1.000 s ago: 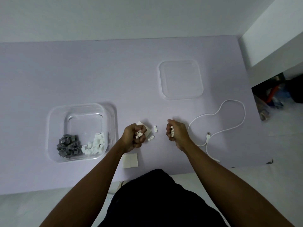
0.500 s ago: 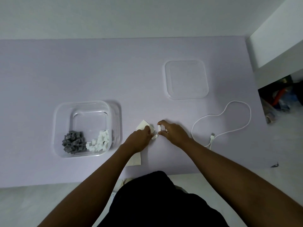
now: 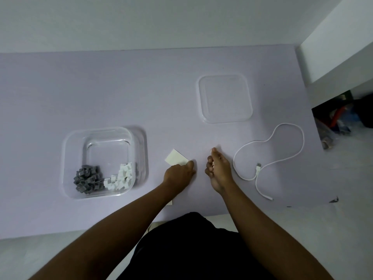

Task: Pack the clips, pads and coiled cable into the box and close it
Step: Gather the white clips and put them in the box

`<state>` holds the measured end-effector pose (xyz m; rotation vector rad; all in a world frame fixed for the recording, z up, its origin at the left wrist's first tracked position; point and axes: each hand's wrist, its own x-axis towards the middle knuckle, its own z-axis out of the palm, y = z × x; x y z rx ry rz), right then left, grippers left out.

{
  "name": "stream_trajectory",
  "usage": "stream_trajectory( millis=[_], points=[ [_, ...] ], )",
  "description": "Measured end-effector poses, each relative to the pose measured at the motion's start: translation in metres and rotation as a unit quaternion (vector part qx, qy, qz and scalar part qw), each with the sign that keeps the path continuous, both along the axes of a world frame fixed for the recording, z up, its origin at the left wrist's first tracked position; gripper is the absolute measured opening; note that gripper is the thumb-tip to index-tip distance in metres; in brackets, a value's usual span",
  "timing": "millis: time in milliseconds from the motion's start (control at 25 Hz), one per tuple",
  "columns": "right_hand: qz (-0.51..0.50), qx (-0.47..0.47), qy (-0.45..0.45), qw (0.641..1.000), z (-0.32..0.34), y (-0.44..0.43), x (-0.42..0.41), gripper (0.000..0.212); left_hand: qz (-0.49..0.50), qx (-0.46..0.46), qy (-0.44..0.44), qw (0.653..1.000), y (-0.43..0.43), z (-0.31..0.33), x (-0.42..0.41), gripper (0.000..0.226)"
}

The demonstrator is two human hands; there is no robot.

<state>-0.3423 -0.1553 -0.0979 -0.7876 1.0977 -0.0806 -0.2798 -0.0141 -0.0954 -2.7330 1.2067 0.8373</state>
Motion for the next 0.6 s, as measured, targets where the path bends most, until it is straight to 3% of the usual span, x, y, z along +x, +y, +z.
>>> stream_trajectory(
  millis=[120, 280, 480, 600],
  points=[
    [-0.072, 0.119, -0.09, 0.986, 0.016, -0.008, -0.001, 0.016, -0.007, -0.003, -0.007, 1.0, -0.005, 0.002, -0.001, 0.036],
    [-0.072, 0.146, -0.145, 0.976, 0.038, -0.013, 0.003, 0.017, 0.012, -0.034, -0.003, 0.999, -0.001, 0.009, 0.004, 0.038],
    [-0.079, 0.227, -0.154, 0.958, 0.043, 0.01, 0.033, 0.026, 0.195, -0.15, 0.013, 0.969, 0.041, 0.056, 0.044, 0.031],
    [-0.03, 0.271, -0.127, 0.954, 0.048, 0.049, 0.061, 0.026, 0.244, -0.132, -0.051, 0.96, 0.106, 0.069, 0.083, 0.035]
  ],
)
